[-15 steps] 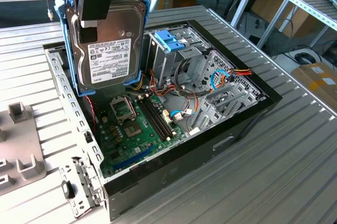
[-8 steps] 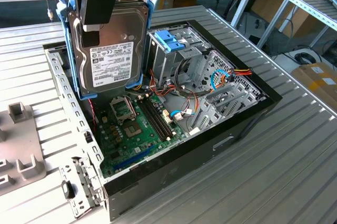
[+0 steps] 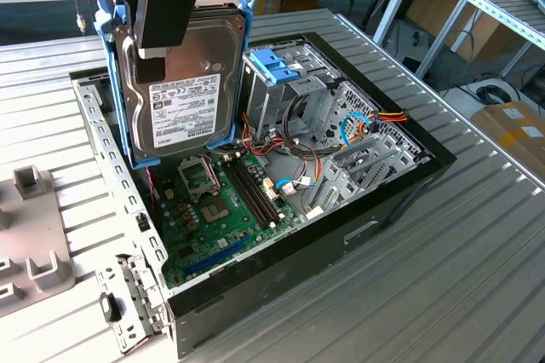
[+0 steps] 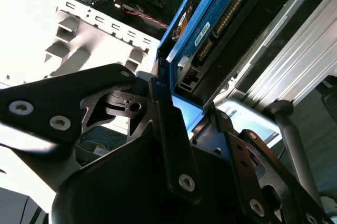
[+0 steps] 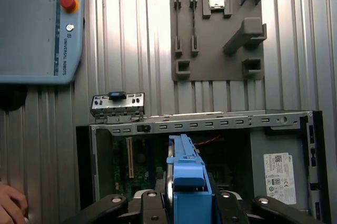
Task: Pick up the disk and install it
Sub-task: 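Pick up the disk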
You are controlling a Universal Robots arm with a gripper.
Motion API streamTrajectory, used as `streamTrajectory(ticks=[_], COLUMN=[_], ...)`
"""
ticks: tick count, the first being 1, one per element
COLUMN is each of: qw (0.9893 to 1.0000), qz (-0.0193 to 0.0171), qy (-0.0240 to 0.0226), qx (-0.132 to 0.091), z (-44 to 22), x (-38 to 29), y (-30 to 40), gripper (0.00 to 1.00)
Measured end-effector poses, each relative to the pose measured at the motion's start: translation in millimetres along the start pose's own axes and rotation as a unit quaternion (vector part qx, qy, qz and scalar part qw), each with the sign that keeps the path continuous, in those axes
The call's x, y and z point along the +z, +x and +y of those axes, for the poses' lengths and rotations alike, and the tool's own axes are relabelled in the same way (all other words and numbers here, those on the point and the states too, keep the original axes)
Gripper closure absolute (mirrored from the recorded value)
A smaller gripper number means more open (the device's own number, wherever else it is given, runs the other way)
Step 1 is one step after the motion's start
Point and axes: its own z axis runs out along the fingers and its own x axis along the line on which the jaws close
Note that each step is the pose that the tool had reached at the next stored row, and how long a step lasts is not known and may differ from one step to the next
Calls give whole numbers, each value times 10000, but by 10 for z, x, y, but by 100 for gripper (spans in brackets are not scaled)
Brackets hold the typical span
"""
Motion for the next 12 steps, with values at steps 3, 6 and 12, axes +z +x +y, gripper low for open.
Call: streamTrajectory(ticks=[3,6,12], qw=[10000,10000,10000], qz=[0,0,0], qy=[0,0,0], qx=[0,0,0], z=[-2,-4,-6], x=[1,2,4], y=[32,80,137], gripper=[63,63,63])
